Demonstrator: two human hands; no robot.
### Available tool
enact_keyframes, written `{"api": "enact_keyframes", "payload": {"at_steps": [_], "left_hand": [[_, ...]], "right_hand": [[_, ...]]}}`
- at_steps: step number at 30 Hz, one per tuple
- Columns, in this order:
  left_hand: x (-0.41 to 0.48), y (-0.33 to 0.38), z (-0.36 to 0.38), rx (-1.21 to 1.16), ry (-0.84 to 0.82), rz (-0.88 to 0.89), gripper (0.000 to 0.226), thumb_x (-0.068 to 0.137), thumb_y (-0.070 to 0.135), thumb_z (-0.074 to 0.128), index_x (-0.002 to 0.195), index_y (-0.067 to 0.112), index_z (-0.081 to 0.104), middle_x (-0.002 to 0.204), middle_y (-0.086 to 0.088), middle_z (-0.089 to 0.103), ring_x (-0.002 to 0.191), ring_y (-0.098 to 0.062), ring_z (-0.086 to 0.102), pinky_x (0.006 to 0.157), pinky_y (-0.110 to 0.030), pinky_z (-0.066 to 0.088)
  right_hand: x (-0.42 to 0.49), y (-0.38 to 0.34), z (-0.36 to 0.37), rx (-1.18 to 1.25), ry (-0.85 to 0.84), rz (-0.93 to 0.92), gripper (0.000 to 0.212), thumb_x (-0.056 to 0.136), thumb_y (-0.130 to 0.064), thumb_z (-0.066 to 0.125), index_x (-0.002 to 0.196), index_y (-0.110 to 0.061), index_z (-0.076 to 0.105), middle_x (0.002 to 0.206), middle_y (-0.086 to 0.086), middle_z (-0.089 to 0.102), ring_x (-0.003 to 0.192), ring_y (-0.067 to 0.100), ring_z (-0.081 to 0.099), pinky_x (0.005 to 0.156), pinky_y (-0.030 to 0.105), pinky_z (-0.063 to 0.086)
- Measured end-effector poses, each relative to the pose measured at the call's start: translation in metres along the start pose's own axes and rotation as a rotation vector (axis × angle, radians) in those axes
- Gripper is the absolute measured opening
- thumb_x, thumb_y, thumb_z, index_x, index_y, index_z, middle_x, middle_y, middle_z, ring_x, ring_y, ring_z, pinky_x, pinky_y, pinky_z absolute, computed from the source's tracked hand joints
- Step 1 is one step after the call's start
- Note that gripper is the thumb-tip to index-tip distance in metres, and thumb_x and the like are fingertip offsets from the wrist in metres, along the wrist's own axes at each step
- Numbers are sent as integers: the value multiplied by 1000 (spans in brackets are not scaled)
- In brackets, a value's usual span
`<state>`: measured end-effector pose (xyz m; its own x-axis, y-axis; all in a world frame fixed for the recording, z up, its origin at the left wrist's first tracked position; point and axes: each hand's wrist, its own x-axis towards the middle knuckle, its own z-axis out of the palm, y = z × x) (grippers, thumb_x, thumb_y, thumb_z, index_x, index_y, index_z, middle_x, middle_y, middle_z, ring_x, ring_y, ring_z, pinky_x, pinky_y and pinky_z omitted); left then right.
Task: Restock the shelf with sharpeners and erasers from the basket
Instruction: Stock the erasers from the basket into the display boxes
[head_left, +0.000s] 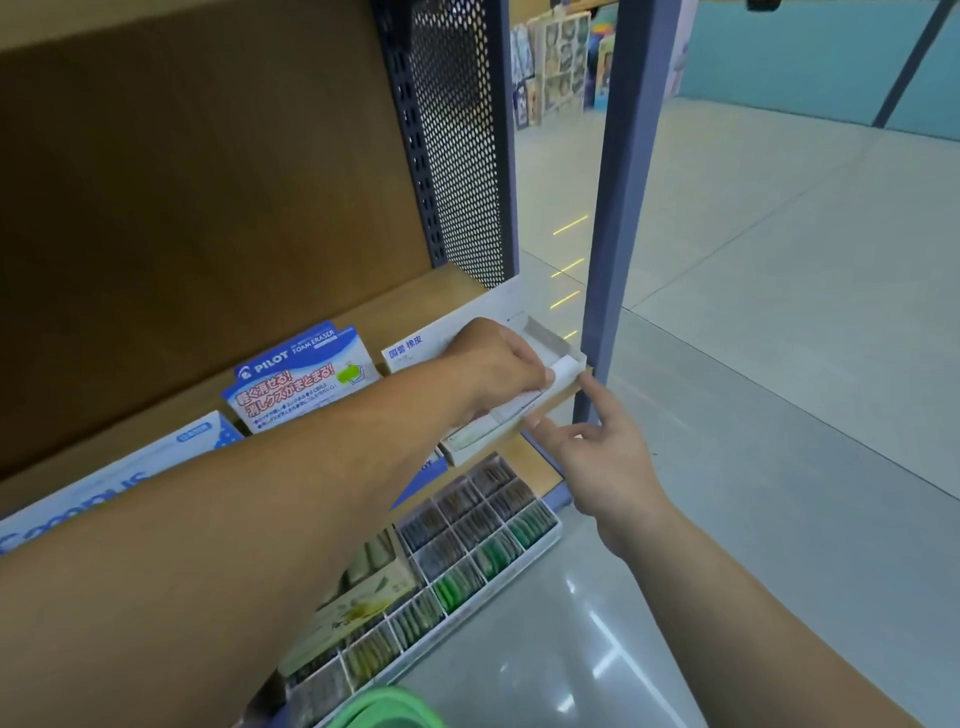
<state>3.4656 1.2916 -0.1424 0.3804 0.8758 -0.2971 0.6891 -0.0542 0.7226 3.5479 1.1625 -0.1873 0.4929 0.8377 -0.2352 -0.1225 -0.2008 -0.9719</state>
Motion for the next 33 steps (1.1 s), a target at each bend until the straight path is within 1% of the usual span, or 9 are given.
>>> {"api": "enact_keyframes", "payload": {"at_steps": [4, 9, 12, 16, 19, 21, 23, 27, 33], "left_hand": [[-5, -1, -3, 37, -33, 30, 12, 89, 33, 77, 96, 23, 77, 85, 3, 72, 69, -15, 62, 49, -18, 44], [-30, -4, -31, -78, -62, 22, 23, 86, 10, 59, 102, 25, 66, 99, -5, 69, 81, -21, 59, 62, -29, 45], [-61, -13, -50, -212, -192, 37, 38, 92, -7, 53, 121, 18, 60, 116, -7, 68, 93, -16, 63, 67, -28, 47], [-97, -32, -69, -209, -207, 59, 66, 95, -3, 66, 152, 16, 40, 144, -6, 49, 104, -5, 71, 101, -29, 55], [-128, -47, -86, -258, -164, 37, 53, 100, 6, 64, 149, 11, 43, 138, -10, 58, 99, -9, 75, 93, -27, 59], [-154, -55, -97, -298, -150, 45, 26, 102, 7, 61, 127, 11, 56, 115, -12, 73, 94, -15, 77, 84, -26, 62], [-177, -67, -109, -324, -110, 36, 8, 102, 12, 61, 109, 10, 58, 102, -15, 77, 90, -19, 78, 74, -25, 63], [-205, -101, -132, -330, 5, -36, 20, 98, 18, 67, 106, -1, 64, 92, -16, 78, 76, -26, 75, 60, -26, 60], [-221, -146, -158, -472, 65, -134, 16, 105, 1, 51, 110, 5, 65, 100, -18, 78, 92, -25, 78, 74, -26, 63]], "right_hand": [[1, -1, 1, -27, 8, -19, 46, 88, -27, 79, 101, -60, 48, 65, -1, 62, 40, 0, 50, 43, 13, 37], [-1, -7, -2, -174, 46, -31, 53, 86, -28, 76, 132, -23, 50, 91, -3, 59, 81, 10, 60, 69, 27, 45], [-14, -26, 5, -257, -116, -38, 40, 89, -13, 66, 124, -30, 52, 103, -13, 56, 78, -1, 58, 64, 19, 44], [-23, -41, 15, -284, -373, 16, 49, 86, 3, 60, 122, -31, 60, 109, 1, 65, 74, 16, 60, 61, 30, 48], [-30, -46, 19, -198, -455, 53, 50, 89, 12, 63, 130, -15, 56, 109, 14, 65, 71, 22, 64, 68, 34, 55], [-37, -50, 26, -80, -489, 103, 53, 89, 15, 65, 134, -10, 52, 111, 19, 66, 74, 29, 70, 70, 38, 62], [-45, -55, 38, -67, -530, 112, 56, 90, 11, 68, 136, -16, 51, 114, 15, 68, 73, 31, 71, 51, 34, 57], [-56, -62, 66, -138, -624, 65, 60, 92, 12, 63, 140, -20, 49, 117, 6, 70, 64, 26, 66, 38, 22, 34], [-58, -63, 97, -131, -809, 81, 55, 92, 26, 47, 136, -7, 50, 119, 20, 68, 82, 28, 74, 61, 31, 61]]}}
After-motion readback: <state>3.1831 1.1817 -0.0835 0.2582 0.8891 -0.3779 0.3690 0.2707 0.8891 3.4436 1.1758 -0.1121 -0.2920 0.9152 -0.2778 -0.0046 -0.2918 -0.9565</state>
